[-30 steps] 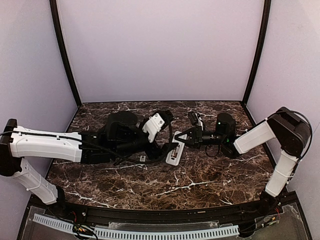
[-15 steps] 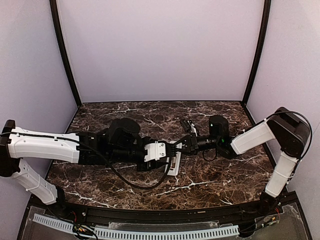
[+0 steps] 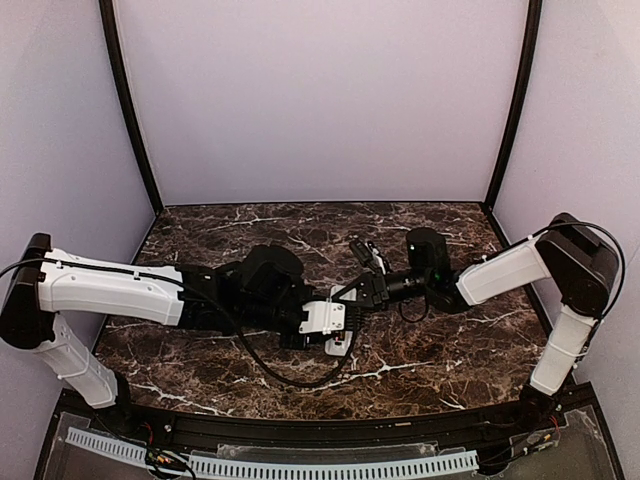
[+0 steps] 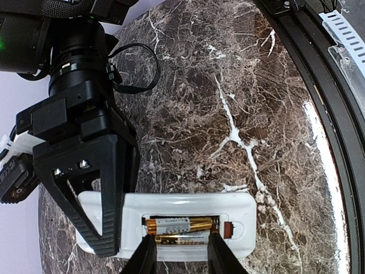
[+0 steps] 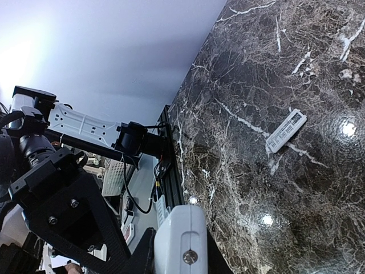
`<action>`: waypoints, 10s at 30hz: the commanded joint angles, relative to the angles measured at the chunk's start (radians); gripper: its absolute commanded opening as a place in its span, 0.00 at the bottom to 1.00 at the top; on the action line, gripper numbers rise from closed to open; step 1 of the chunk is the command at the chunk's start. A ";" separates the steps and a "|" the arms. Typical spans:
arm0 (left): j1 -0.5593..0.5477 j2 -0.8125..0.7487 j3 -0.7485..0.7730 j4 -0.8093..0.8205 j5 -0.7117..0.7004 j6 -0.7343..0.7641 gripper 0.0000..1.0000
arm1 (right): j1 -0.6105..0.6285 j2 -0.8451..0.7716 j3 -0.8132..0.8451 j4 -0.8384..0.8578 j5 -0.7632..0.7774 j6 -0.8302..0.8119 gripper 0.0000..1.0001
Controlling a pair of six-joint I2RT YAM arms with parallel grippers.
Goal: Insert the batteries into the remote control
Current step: Load the battery into the battery compartment, then press the battery in the battery compartment, then adjust the remote control without the battery cover, then pick up the battery cover from the center of the board.
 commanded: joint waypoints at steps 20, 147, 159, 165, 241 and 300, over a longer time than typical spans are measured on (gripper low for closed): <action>0.003 0.021 0.018 0.006 -0.029 0.023 0.24 | 0.039 -0.007 0.059 -0.081 0.019 -0.082 0.00; -0.024 -0.165 -0.138 0.232 -0.346 -0.321 0.51 | -0.009 -0.127 0.058 -0.137 0.017 -0.135 0.00; 0.043 -0.154 -0.174 0.306 -0.162 -0.812 0.61 | -0.008 -0.197 0.045 -0.077 0.039 -0.149 0.00; 0.071 -0.067 -0.134 0.327 -0.050 -0.915 0.59 | -0.001 -0.205 0.046 -0.076 0.044 -0.158 0.00; 0.027 0.153 0.114 -0.023 -0.381 -0.792 0.79 | -0.051 -0.314 -0.141 -0.080 0.237 -0.070 0.00; 0.256 0.268 0.102 -0.366 -0.242 -1.147 0.68 | -0.235 -0.343 -0.243 -0.087 0.197 -0.118 0.00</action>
